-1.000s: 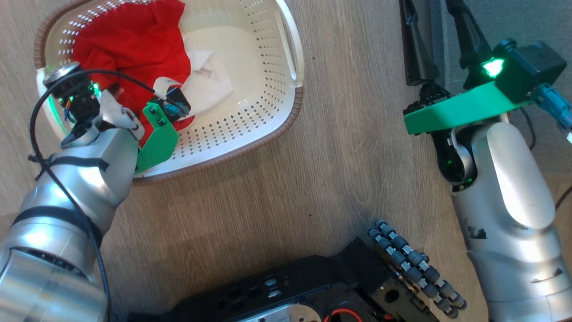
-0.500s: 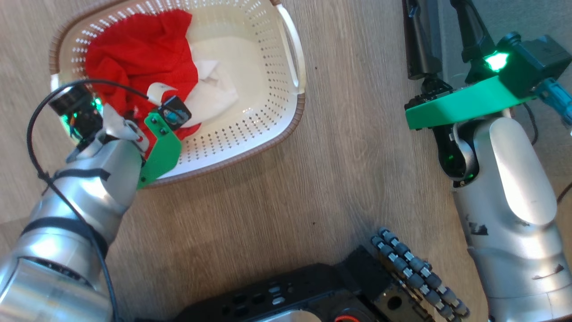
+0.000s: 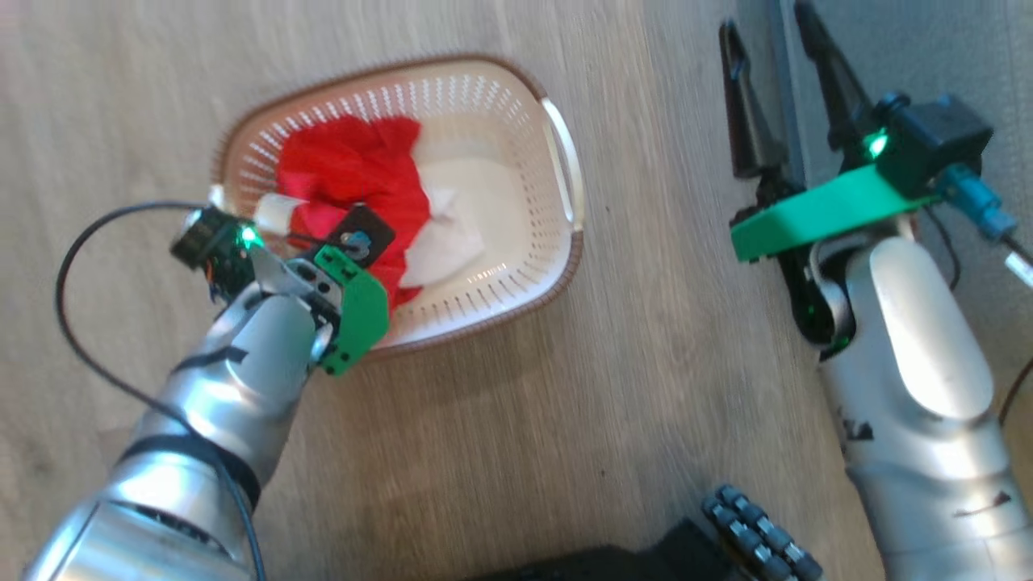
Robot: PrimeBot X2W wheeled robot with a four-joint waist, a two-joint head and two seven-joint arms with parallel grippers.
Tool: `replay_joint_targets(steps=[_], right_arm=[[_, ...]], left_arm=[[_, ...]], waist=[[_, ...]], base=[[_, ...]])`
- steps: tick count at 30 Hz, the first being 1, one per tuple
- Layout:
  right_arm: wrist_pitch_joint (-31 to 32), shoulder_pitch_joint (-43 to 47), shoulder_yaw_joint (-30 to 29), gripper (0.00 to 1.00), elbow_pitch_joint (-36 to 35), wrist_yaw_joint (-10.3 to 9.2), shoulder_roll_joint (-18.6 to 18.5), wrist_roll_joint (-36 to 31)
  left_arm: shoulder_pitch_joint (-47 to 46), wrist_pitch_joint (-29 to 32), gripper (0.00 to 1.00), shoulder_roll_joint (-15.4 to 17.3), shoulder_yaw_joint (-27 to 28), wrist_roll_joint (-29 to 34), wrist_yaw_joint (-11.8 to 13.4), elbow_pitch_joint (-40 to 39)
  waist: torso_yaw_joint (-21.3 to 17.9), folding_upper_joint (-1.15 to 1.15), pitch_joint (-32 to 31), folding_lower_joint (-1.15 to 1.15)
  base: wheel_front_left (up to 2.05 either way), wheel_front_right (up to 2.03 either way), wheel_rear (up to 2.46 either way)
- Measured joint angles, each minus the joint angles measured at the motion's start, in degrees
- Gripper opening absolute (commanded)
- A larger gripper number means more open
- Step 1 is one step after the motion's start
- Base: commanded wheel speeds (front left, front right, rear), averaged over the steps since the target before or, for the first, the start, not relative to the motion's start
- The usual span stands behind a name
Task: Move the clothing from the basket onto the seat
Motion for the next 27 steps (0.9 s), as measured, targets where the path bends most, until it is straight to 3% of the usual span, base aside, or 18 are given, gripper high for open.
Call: replay_joint_targets(steps=[9,18,27], right_arm=[[0.0,5.03,-0.47,1.0,3.43,0.0,-1.58,0.03],[0.0,10.34,-0.98,1.0,6.09,0.0,-1.71,0.19],[0.0,15.87,-2.61,1.0,7.34,0.0,-1.6,0.7]], left_arm=[[6.47,-4.42,0.0,-0.99,2.86,-10.47,-1.05,-5.53],[13.79,-5.26,0.0,-1.0,2.35,-20.61,0.18,-16.15],[18.22,-5.26,0.0,-0.99,4.02,-23.48,2.12,-26.5]], waist=[[4.09,0.0,-9.82,0.0],[8.32,0.0,-19.6,0.0],[11.66,0.0,-28.11,0.0]], base=[[0.0,0.0,0.0],[0.0,0.0,0.0],[0.0,0.0,0.0]])
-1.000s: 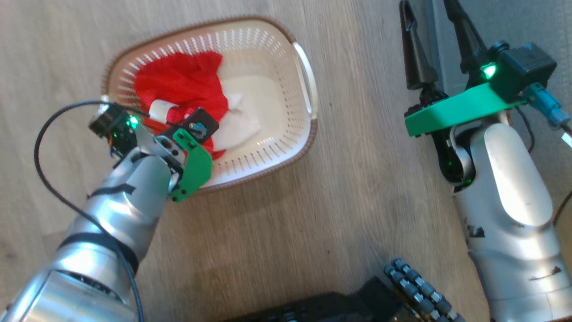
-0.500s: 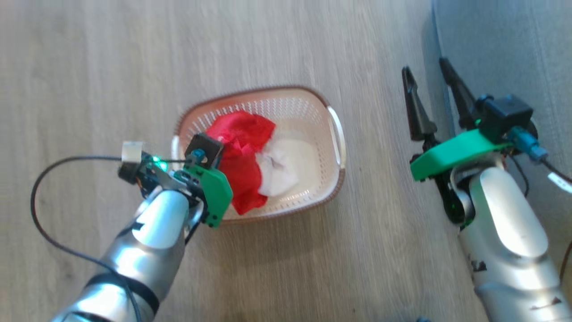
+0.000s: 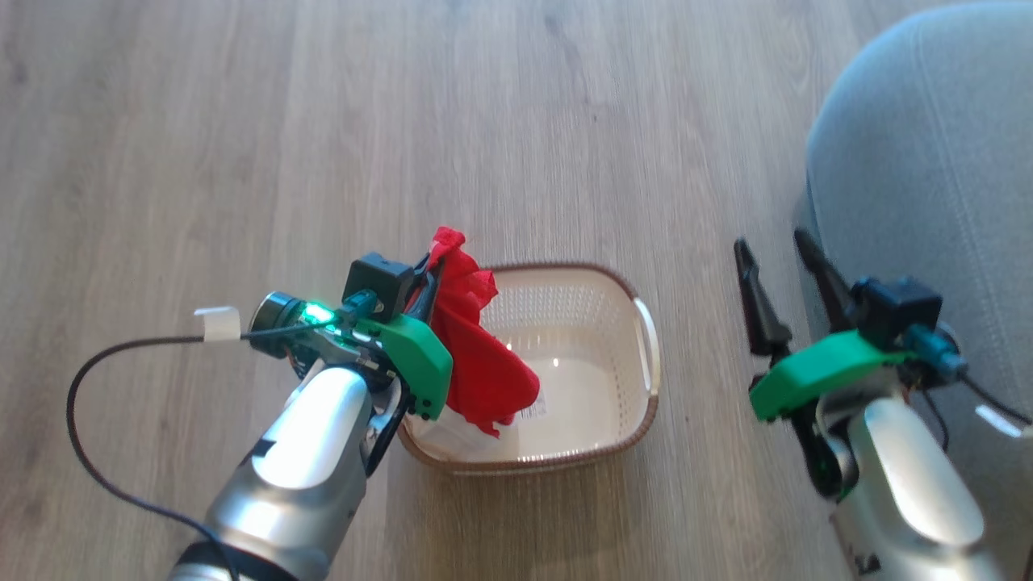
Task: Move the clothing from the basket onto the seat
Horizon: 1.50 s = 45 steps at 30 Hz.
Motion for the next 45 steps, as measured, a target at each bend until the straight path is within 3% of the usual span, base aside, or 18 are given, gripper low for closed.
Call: replay_joint_targets(steps=[13,28,38,45], right_arm=[[0.01,7.39,1.18,1.0,2.25,0.0,0.82,-0.1],[0.01,9.23,1.89,1.0,3.18,0.0,1.66,-0.1],[0.01,9.23,2.6,1.0,3.07,0.0,1.68,-0.2],[0.01,7.69,10.67,1.0,-0.6,0.0,1.68,0.03]], left_arm=[[3.86,0.0,0.0,0.36,2.26,-0.92,-0.41,-11.31],[-1.71,3.69,0.0,1.74,2.18,-0.91,-0.31,-29.42],[-1.54,4.91,0.0,2.12,1.98,-0.92,0.45,-32.11],[-1.4,5.05,0.0,2.18,1.3,-0.93,0.53,-32.93]], waist=[[2.01,0.0,-9.27,0.0],[2.14,0.0,-10.95,0.0],[1.76,0.0,-10.42,0.0],[1.83,0.0,-10.08,0.01]], base=[[0.0,0.0,0.0],[0.0,0.0,0.0],[0.0,0.0,0.0],[0.0,0.0,0.0]])
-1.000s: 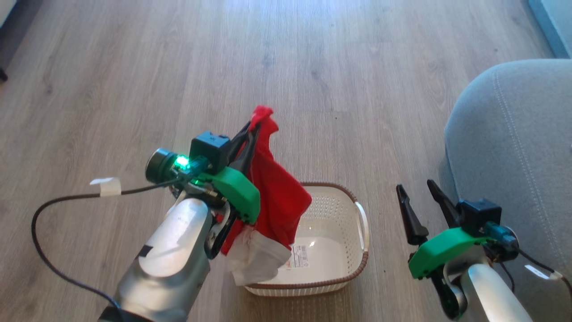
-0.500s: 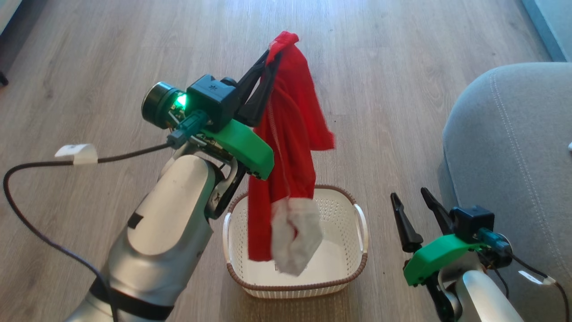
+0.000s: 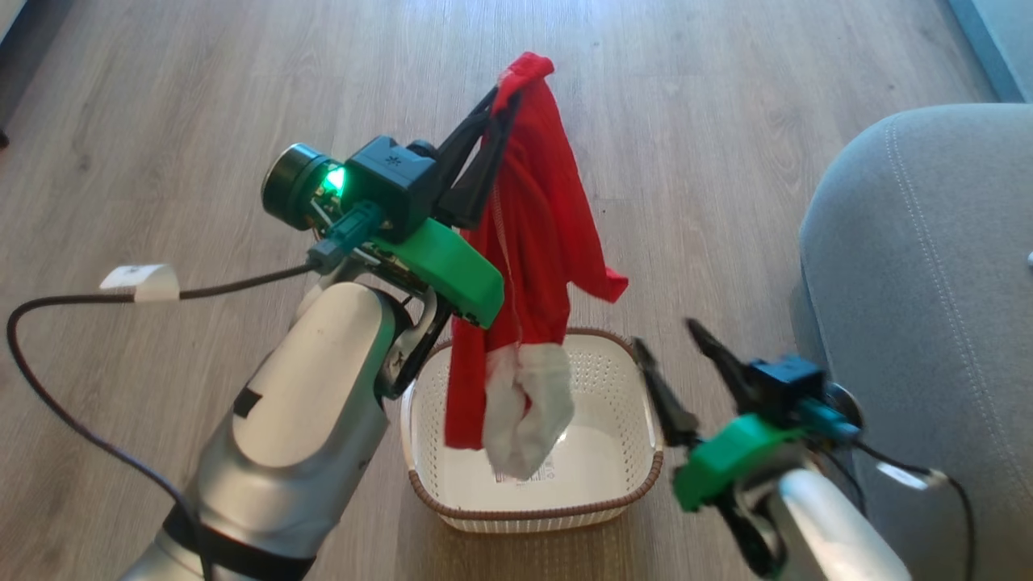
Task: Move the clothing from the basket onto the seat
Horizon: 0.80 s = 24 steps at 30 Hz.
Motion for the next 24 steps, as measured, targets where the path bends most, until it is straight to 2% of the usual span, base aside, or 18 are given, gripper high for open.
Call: replay_joint_targets(steps=[8,19,23,24], right_arm=[[0.0,-9.76,13.79,1.0,1.62,0.0,-0.14,1.97],[0.0,-20.78,23.14,1.0,13.85,0.0,-0.01,5.64],[0.0,-22.46,26.46,0.99,16.16,0.0,0.02,10.06],[0.0,-22.69,27.3,0.49,16.79,0.0,0.05,11.14]], left_arm=[[0.01,0.0,0.0,-0.19,-1.65,0.0,0.0,-0.13],[-0.02,-0.02,0.0,-0.62,-5.09,-0.73,-0.15,0.14],[-0.08,-0.23,0.0,-0.97,-6.77,-1.11,-0.18,0.4],[-0.1,-0.27,0.0,-1.04,-7.03,-1.35,-0.22,0.53]], waist=[[0.86,0.0,0.55,0.0],[3.7,0.0,1.37,0.01],[5.06,0.0,1.2,0.0],[5.38,0.0,1.2,0.01]], base=[[0.0,0.0,0.0],[0.0,0.0,0.0],[0.0,0.0,0.0],[0.0,0.0,0.0]])
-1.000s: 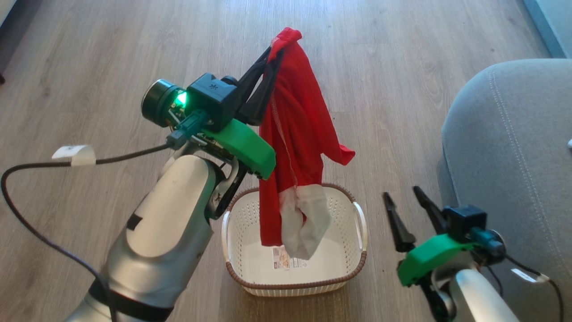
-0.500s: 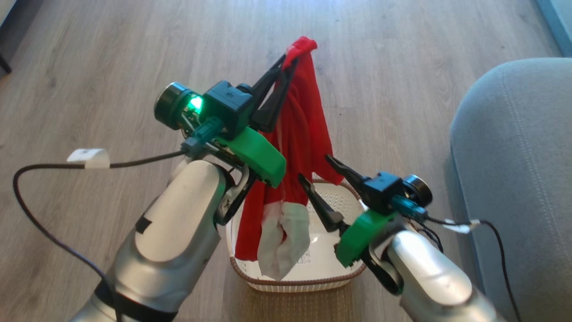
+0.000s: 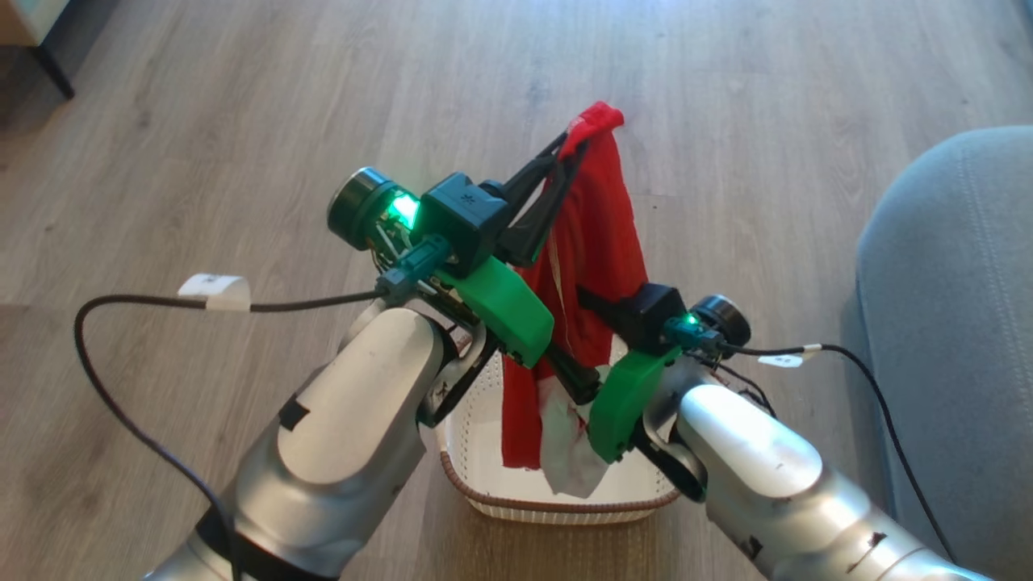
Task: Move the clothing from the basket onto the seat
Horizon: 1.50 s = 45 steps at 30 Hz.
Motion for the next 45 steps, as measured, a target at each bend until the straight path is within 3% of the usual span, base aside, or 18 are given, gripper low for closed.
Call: replay_joint_targets(steps=[1,2,12,13,14,15,30,45], right_arm=[[0.0,-0.08,0.63,0.04,0.64,0.0,0.02,0.81],[0.0,-0.08,0.92,0.0,1.21,0.0,0.02,1.54],[0.0,-1.4,-1.77,0.0,1.35,0.0,0.0,2.66],[0.0,-1.39,-2.33,0.0,0.92,0.0,0.01,2.45],[0.0,-1.37,-3.03,0.0,0.49,0.0,0.02,2.07],[0.0,-1.35,-3.71,0.0,0.05,0.0,0.01,1.76],[0.0,4.03,-15.01,0.0,-5.61,0.0,-0.12,-3.41],[0.01,10.22,-23.31,0.0,-13.02,0.0,-3.57,-5.32]], left_arm=[[-0.03,0.0,0.0,-0.01,-0.2,-0.29,-0.26,0.24],[-0.03,-0.07,0.0,-0.02,-0.41,-0.42,-0.36,0.46],[-0.1,-0.84,0.0,-0.01,-0.98,-0.68,0.24,1.53],[-0.1,-1.04,0.26,0.0,-0.98,-0.69,0.3,1.67],[-0.1,-1.23,0.73,0.01,-0.97,-0.81,0.3,1.75],[-0.1,-1.24,1.0,0.03,-0.96,-1.18,0.32,1.86],[1.53,-2.35,1.0,0.96,-1.02,-2.76,0.63,5.99],[7.65,-4.28,1.0,3.25,-0.86,-3.82,0.62,8.57]], waist=[[0.27,0.0,0.01,0.0],[0.5,0.0,0.05,0.0],[-0.42,0.0,1.25,0.0],[-0.74,0.0,1.29,0.0],[-1.06,0.0,1.34,-0.01],[-1.38,0.0,1.39,0.0],[-7.05,0.0,1.44,-0.01],[-18.76,0.0,1.15,-0.01]], base=[[0.0,0.0,0.0],[0.0,0.0,0.0],[0.0,0.0,0.0],[0.0,0.0,0.0],[0.0,0.0,0.0],[0.0,0.0,0.0],[0.0,0.0,0.0],[0.0,0.0,0.0]])
